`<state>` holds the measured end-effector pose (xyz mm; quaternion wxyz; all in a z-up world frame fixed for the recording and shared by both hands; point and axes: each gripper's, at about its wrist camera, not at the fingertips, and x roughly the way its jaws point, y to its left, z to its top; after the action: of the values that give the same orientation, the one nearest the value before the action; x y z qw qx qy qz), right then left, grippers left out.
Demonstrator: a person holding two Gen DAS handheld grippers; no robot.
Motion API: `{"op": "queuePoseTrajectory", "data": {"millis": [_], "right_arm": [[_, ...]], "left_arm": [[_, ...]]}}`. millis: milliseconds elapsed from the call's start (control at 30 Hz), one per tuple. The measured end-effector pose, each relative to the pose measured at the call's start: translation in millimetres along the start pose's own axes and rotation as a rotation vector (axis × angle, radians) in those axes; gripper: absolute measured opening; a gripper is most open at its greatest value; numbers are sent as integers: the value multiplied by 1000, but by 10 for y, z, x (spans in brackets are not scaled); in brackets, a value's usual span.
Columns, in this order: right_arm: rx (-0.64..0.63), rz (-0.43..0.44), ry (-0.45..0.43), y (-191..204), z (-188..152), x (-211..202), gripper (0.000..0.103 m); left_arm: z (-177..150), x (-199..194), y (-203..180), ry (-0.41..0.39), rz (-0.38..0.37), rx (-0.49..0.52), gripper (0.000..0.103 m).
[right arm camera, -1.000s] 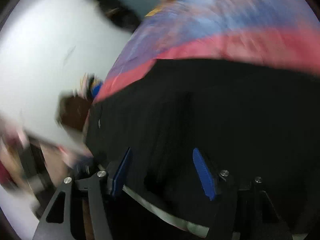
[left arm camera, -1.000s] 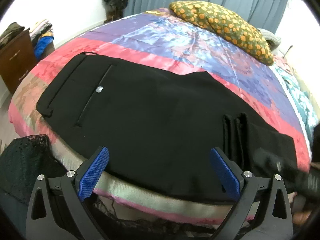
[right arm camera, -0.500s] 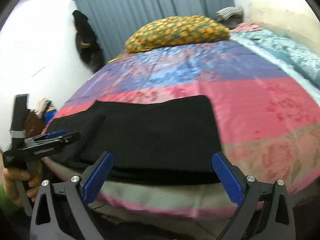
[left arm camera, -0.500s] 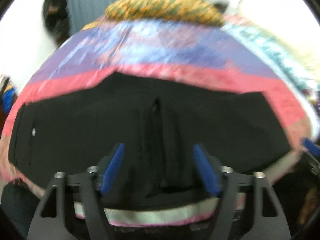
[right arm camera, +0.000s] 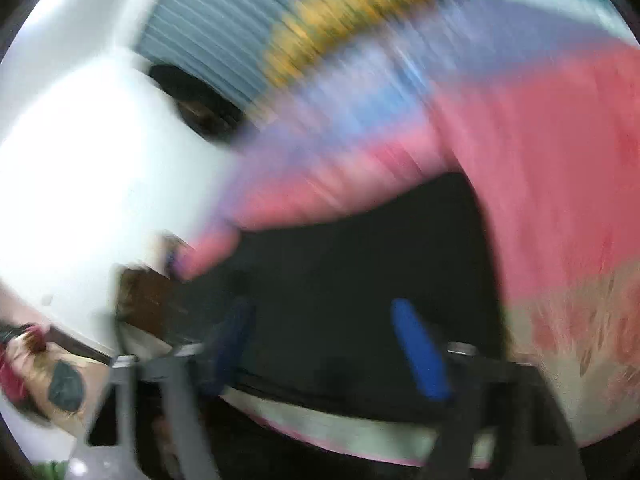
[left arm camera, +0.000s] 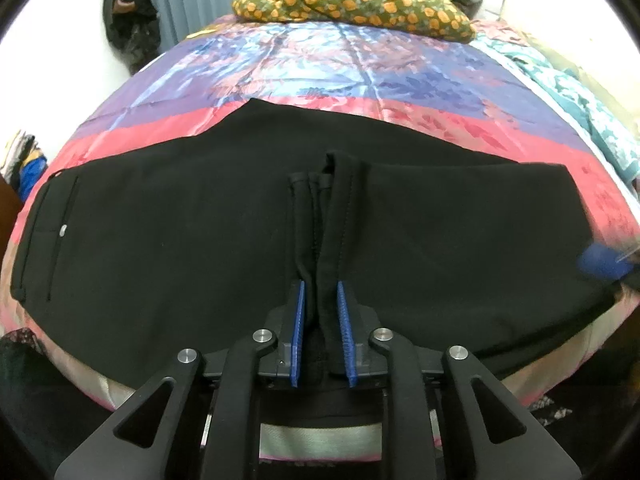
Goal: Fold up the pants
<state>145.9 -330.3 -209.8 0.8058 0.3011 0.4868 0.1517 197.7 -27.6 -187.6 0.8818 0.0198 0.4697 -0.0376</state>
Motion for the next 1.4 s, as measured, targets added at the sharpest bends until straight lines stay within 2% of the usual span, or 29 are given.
{"op": "queuePoseTrajectory", "data": {"millis": [33, 67, 100, 133, 167, 200, 267, 333, 400, 433, 467, 533, 567, 633, 700, 733, 767, 800, 833, 867, 933, 967, 1000, 1067, 1100, 1167, 1233, 1300, 1400], "right_arm": [[17, -64, 37, -158, -47, 108, 5], [15, -76, 14, -188, -37, 55, 1], [49, -40, 49, -226, 48, -6, 0], [57, -51, 52, -212, 101, -59, 2], [32, -90, 19, -142, 213, -168, 7], [-30, -126, -35, -16, 368, -291, 7], [-109, -155, -82, 157, 659, -360, 7], [-136, -173, -50, 235, 880, -233, 7], [-156, -304, 59, 102, 973, 182, 7], [-135, -344, 134, -27, 915, 366, 2], [-118, -336, 149, -100, 916, 414, 0], [-74, -292, 55, -83, 946, 221, 1], [-74, -288, 35, -43, 935, 136, 9], [-156, -292, -38, 182, 731, -202, 14], [-206, -331, -66, 310, 475, -303, 40], [-211, -368, -51, 306, 297, -272, 63], [-206, -387, -25, 276, 194, -189, 70], [-184, -414, 57, 137, -11, -13, 70], [-173, -407, 42, 86, -163, 44, 70], [-164, -387, -56, 99, -253, -88, 69], [-125, -391, -147, 193, -232, -321, 69], [-136, -385, -207, 251, -231, -438, 71], [-177, -399, -334, 373, -255, -654, 74], [-238, -465, -471, 509, -306, -822, 103], [-250, -486, -500, 521, -315, -838, 103], [-208, -492, -450, 425, -290, -766, 103], [-135, -457, -410, 340, -328, -721, 103], [-121, -441, -434, 294, -348, -792, 103], [-156, -425, -446, 315, -366, -832, 103]], "left_arm": [[-7, 5, 22, -1, -10, 0, 21], [-10, 2, 31, -4, -17, -1, 24], [-19, -6, 54, -6, -20, -7, 27], [-35, -13, 75, -8, -22, -19, 32], [-43, -1, 105, -8, -31, -40, 33], [-50, 8, 144, -4, -48, -68, 34], [-29, 30, 180, 9, -68, -99, 35], [-21, 35, 163, 10, -66, -77, 36], [-30, 31, 154, 2, -61, -55, 39], [-35, 30, 153, -1, -61, -51, 42], [-43, 29, 159, -5, -60, -49, 44], [-63, 23, 182, -12, -69, -49, 46], [-73, 16, 192, -14, -73, -51, 46], [-65, 17, 192, -12, -75, -50, 47], [-48, 30, 177, -7, -74, -47, 47], [-46, 42, 171, -7, -72, -46, 49], [-49, 47, 166, -9, -70, -44, 51], [-57, 47, 158, -14, -68, -41, 53], [-63, 45, 152, -18, -63, -35, 56], [-73, 27, 149, -29, -49, -28, 63], [-70, -65, 183, -42, -7, -41, 74], [-60, -141, 228, -57, -10, -64, 75], [-46, -251, 283, -83, -31, -99, 77], [-22, -407, 366, -122, -48, -153, 92], [-23, -496, 409, -151, -46, -177, 94], [-36, -558, 446, -167, -30, -179, 95], [-63, -574, 470, -164, -2, -155, 95], [-89, -583, 505, -169, 34, -148, 95], [-94, -591, 562, -172, 29, -186, 95]]}}
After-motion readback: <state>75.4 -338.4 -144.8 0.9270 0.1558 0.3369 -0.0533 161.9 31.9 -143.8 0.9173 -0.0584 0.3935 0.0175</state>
